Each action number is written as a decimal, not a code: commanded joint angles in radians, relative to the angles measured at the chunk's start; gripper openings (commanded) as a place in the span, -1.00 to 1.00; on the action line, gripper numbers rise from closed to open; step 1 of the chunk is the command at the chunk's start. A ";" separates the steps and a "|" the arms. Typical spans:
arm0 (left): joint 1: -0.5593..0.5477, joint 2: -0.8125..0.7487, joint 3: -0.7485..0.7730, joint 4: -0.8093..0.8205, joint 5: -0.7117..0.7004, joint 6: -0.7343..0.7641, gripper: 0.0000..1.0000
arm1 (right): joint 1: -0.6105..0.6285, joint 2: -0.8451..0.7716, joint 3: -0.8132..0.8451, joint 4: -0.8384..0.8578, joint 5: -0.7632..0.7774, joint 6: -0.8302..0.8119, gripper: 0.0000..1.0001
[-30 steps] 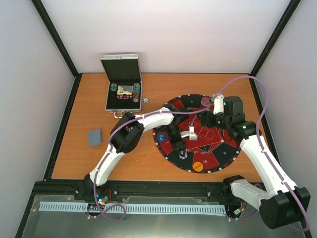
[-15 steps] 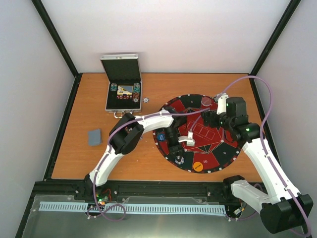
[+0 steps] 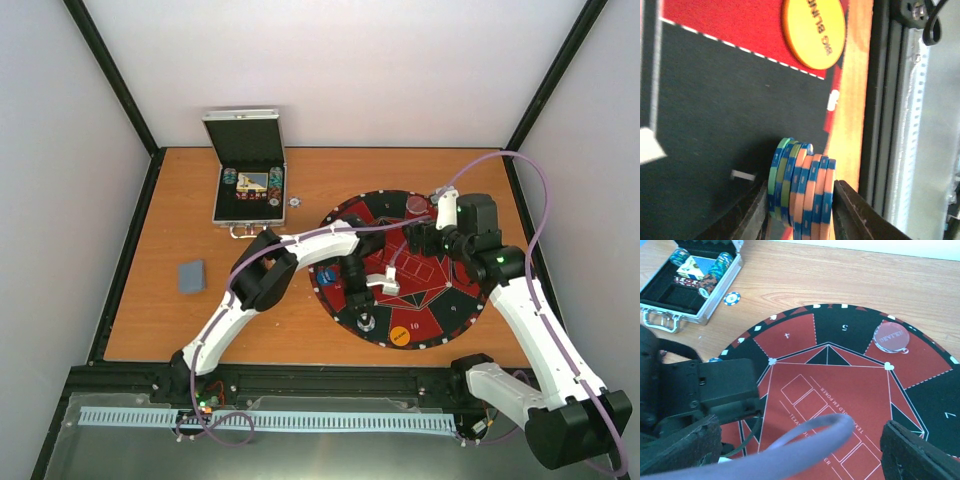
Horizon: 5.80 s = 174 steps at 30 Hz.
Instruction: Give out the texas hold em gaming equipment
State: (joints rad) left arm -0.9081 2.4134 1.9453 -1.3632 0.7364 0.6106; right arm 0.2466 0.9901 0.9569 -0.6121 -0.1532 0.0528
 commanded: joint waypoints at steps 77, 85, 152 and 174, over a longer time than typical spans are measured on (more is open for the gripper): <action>0.864 -0.304 -0.126 0.514 -0.074 0.654 0.59 | 0.241 0.384 0.156 0.231 -0.324 -0.372 0.71; 0.864 -0.176 -0.082 0.610 -0.057 0.683 0.16 | 0.209 0.459 0.202 0.209 -0.357 -0.373 0.70; 0.784 -0.099 -0.084 0.716 -0.241 0.709 0.11 | 0.175 0.565 0.254 0.123 -0.490 -0.395 0.73; 0.784 -0.124 0.062 0.587 -0.228 0.351 -0.99 | 0.177 0.532 0.288 0.096 -0.437 -0.391 0.72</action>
State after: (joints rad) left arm -0.1230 2.3524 1.8919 -0.7059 0.4839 1.1732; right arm 0.4305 1.5631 1.2201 -0.5133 -0.6228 -0.3359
